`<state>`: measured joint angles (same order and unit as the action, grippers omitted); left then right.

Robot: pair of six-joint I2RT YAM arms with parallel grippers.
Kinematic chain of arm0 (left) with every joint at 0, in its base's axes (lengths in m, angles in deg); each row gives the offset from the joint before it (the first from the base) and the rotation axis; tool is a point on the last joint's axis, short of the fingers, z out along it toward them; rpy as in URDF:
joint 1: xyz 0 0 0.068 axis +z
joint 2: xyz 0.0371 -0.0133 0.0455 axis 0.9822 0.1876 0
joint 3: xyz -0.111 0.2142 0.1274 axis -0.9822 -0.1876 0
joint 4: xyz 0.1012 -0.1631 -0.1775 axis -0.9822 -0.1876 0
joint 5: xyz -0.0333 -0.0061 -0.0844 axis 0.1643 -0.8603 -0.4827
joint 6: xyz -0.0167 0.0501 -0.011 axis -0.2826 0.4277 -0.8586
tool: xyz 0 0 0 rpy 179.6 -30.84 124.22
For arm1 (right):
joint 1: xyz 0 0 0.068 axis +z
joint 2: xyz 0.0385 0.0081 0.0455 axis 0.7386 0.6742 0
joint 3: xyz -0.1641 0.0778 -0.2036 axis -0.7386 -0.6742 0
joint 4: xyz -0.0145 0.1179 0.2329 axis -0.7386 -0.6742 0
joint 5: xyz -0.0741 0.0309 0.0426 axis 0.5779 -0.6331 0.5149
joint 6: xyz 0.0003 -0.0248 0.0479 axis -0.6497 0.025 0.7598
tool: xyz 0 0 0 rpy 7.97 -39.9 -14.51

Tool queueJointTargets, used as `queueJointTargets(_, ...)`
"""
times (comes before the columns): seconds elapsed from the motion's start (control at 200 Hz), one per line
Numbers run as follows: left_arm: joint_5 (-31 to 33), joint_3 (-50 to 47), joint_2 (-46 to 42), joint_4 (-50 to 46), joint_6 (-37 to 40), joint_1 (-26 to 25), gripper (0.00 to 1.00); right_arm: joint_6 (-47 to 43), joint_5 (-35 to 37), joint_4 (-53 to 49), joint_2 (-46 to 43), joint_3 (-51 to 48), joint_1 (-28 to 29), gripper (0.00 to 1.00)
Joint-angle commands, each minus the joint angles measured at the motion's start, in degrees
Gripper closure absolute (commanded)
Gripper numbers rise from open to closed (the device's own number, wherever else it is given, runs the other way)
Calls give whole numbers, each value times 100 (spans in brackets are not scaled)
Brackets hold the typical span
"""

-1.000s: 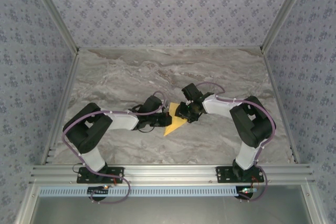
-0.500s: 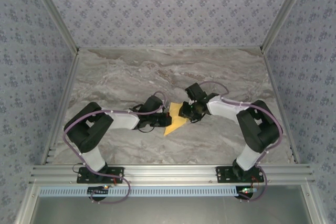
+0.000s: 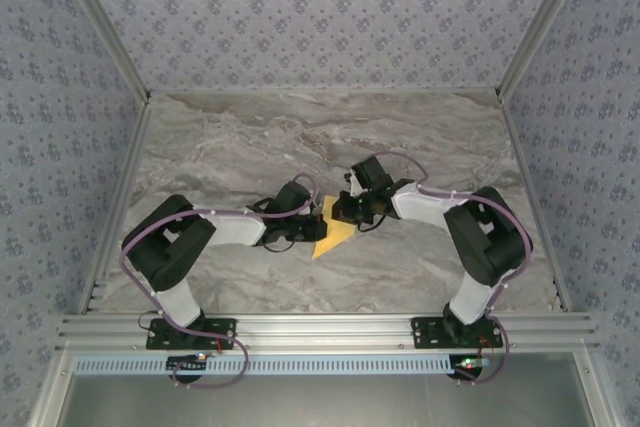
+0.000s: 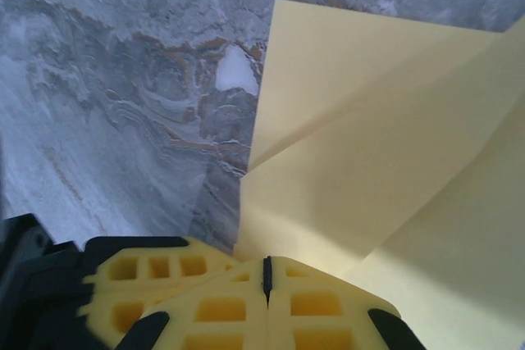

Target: Fold a paper plane with a square sheet of paper (pick it up from the middle)

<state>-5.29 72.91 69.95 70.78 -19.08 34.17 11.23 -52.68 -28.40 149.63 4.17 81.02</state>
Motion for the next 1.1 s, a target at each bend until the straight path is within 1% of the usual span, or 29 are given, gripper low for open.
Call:
queueJointTargets(0.0,8,136,104,-259,121,-17,100,-194,-166,117,247,121,10,100)
queueJointTargets(0.11,-1,161,92,-268,134,-16,100,-203,-129,209,385,27,-9,100)
queueJointTargets(0.335,-140,235,-46,-212,112,-16,100,-227,204,116,506,-182,-19,100)
queueJointTargets(0.475,-187,304,-285,-60,-26,-21,94,-149,316,108,493,-309,-34,100)
queueJointTargets(0.575,-201,340,-301,-40,-89,-18,93,-49,357,139,496,-346,-32,100)
queueJointTargets(0.834,-319,306,-49,-10,-163,-22,93,205,371,265,480,-397,-34,100)
queueJointTargets(1.094,-140,306,73,-267,-46,-30,99,328,468,388,325,-506,-50,100)
